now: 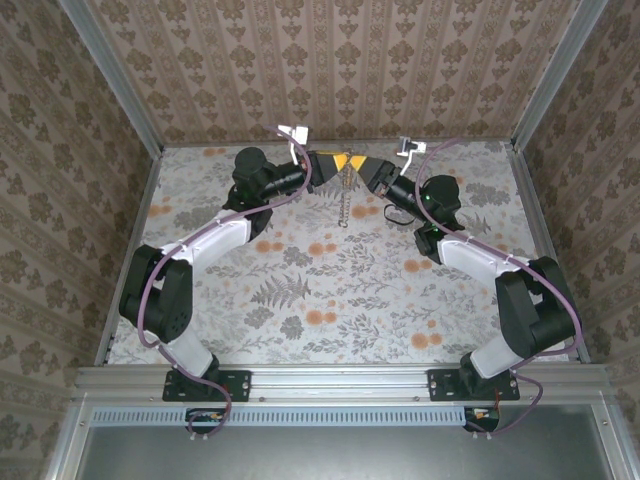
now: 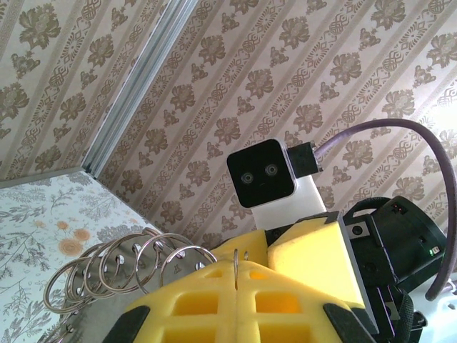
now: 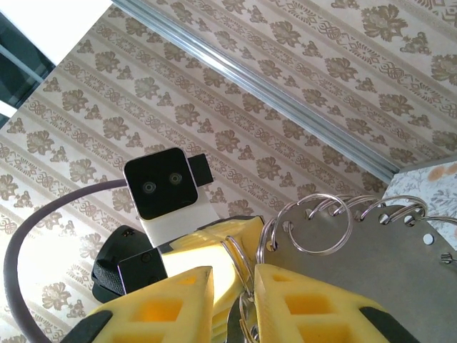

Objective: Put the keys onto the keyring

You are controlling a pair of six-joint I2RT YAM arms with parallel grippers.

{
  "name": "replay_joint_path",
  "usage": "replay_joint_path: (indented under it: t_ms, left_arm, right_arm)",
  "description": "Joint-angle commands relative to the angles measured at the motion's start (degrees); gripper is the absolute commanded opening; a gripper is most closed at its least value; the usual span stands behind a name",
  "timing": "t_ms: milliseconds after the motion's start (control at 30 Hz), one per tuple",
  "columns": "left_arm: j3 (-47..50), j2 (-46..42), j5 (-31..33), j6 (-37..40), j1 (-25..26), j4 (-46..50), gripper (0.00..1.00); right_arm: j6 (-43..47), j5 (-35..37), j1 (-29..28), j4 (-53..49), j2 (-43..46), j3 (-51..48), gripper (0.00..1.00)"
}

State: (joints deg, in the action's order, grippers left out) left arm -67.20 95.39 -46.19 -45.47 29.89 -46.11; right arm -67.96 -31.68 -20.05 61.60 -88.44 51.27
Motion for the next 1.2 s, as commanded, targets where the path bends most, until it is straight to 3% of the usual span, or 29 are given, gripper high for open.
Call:
replay_joint_path:
  t_ms: [0,367,567,700,900,1167]
  left_arm:
    - [-0.22,-1.39,0.15,-0.82,-0.27,-3.77,0.0]
    - [-0.03,-1.42,0.09,-1.02,-0.26,-4.16,0.0]
    - [0.0,-1.43,0.29,-1.06,-0.24,-4.21,0.0]
    - [-0.19,-1.38,0.31,-1.11,-0.4,-3.98,0.0]
    - [-0.3,-2.31,-1.04,-1.28,-3.31,-2.84,0.31]
    - [-4.65,-2.65,-8.86,0.84,-9.73,5.18,0.46]
  right_arm:
    - [-0.34,-0.32,-0.62,2.05,-1.2,2.13,0.24]
    - [-0.11,0.45,-0.54,1.47,-1.86,3.95,0.17]
    - [-0.5,0.19,-0.43,1.72,-2.52,4.57,0.0]
    - [-1.25,-0.09,0.24,1.7,-2.98,4.35,0.0]
    - [-0.08,-5.06,2.51,-2.53,-3.08,5.65,0.0]
    - [11.62,-15.8,4.11,-18.06,-2.2,11.68,0.0]
